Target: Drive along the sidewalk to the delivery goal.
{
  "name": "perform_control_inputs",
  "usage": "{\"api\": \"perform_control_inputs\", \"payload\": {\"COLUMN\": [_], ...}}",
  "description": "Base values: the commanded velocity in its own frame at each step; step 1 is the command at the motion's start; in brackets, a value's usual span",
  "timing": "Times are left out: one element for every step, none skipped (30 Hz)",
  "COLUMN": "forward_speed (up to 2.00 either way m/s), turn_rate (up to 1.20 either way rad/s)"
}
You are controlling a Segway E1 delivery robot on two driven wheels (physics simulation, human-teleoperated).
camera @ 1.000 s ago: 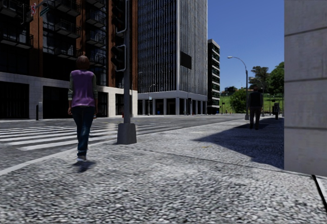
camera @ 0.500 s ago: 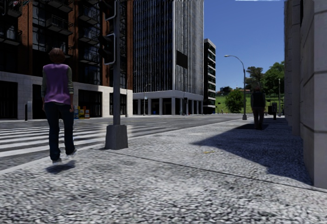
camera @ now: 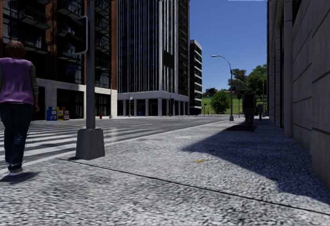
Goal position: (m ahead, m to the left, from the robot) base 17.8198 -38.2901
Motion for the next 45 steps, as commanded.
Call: {"api": "perform_control_inputs", "payload": {"forward_speed": [1.16,1.16,1.16,1.16,1.16,1.16,1.16,1.16,1.16,1.18,1.19,1.2,1.2,1.2,1.22,1.23,1.23,1.23,1.23,1.23,1.23,1.23,1.23,1.23,1.24,1.25,1.27,1.3,1.31,1.31,1.33,1.36,1.38,1.38,1.38,1.38,1.38,1.39,1.39,1.4,1.42,1.42,1.44,1.45,1.46], "turn_rate": [-0.3,-0.3,-0.3,-0.3,-0.3,-0.26,-0.16,-0.08,-0.08,-0.04,-0.03,-0.03,-0.03,-0.03,-0.07,-0.13,-0.21,-0.26,-0.26,-0.28,-0.3,-0.32,-0.34,-0.36,-0.36,-0.37,-0.37,-0.37,-0.37,-0.37,-0.37,-0.37,-0.38,-0.42,-0.44,-0.45,-0.46,-0.46,-0.46,-0.46,-0.46,-0.46,-0.46,-0.46,-0.46]}}
